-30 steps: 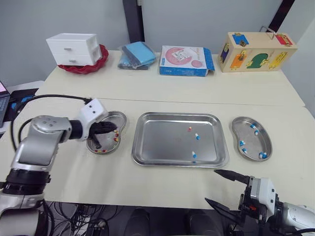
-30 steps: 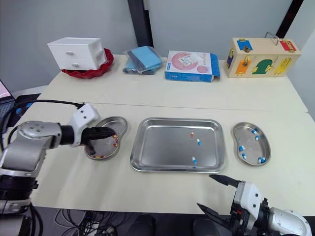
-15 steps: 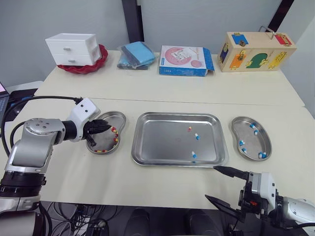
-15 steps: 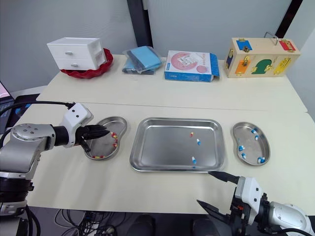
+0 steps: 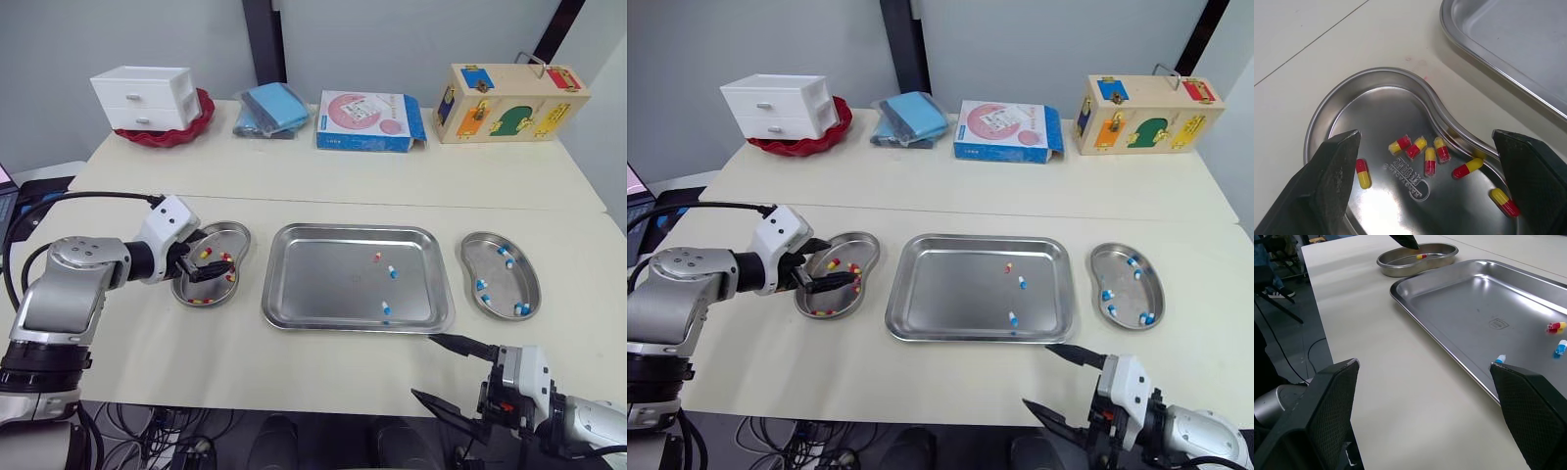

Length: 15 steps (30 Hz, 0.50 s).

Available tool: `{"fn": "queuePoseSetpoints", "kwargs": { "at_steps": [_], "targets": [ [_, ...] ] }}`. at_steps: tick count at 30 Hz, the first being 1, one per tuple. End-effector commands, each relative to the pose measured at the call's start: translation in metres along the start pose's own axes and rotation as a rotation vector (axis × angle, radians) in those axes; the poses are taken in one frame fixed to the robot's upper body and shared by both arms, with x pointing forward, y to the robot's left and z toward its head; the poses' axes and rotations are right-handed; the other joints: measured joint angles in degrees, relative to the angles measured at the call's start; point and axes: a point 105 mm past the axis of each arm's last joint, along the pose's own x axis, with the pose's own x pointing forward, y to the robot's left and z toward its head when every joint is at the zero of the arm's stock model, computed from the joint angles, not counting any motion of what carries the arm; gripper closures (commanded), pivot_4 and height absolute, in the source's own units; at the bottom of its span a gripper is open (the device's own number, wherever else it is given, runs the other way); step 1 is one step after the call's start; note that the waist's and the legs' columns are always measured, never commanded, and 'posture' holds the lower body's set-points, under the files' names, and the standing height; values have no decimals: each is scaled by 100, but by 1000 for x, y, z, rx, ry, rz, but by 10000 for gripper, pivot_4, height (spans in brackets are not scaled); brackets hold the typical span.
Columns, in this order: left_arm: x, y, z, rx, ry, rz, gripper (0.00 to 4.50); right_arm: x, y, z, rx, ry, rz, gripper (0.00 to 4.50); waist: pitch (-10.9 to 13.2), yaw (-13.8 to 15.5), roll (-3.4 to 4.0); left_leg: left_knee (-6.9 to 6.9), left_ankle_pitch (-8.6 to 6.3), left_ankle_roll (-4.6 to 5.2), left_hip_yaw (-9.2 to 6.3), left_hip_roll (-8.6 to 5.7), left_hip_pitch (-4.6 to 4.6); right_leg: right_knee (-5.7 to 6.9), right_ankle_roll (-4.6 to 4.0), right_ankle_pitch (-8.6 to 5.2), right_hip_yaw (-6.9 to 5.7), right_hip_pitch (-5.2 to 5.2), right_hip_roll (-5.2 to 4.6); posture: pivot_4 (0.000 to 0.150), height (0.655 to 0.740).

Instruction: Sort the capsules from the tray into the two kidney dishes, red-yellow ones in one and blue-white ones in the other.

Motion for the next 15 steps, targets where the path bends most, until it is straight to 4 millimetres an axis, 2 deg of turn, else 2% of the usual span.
{"fn": "queuePoseSetpoints", "kwargs": {
  "at_steps": [1, 5, 8, 10, 15],
  "targets": [
    [-11, 4, 9, 19, -30, 18, 174, -5, -1, 5, -36, -2, -8, 0, 0, -2, 0, 0, 0, 0, 0, 0, 0, 0, 0, 0, 0, 0, 0, 1500, 7400],
    [-28, -3, 9, -2, -74, -28, 174, -19, -9, 2, -18, 70, -35, 0, 0, 0, -1, 0, 0, 0, 1, 1, -2, -1, 0, 0, 1, 0, 0, 1500, 7400],
    [-46, -7, 3, -41, -89, -44, 174, -42, -17, -6, 35, 228, -40, 0, 1, -15, 0, -2, 0, 0, 6, 1, 0, -1, 0, 0, 5, -1, -1, 1500, 7400],
    [-64, -4, -16, -63, -24, -31, 174, -62, -31, -6, 70, 310, -79, 0, 1, -46, 0, -4, 0, 0, 5, 3, 2, -1, 0, 0, 4, 0, 0, 1500, 7400],
    [-101, 10, -55, -104, 107, 54, 174, -98, -64, -4, 99, 393, -215, 0, 4, -26, -6, -7, -1, 1, 11, 3, 14, -2, -3, -2, 9, 3, 0, 1500, 7400]
  ]
}}
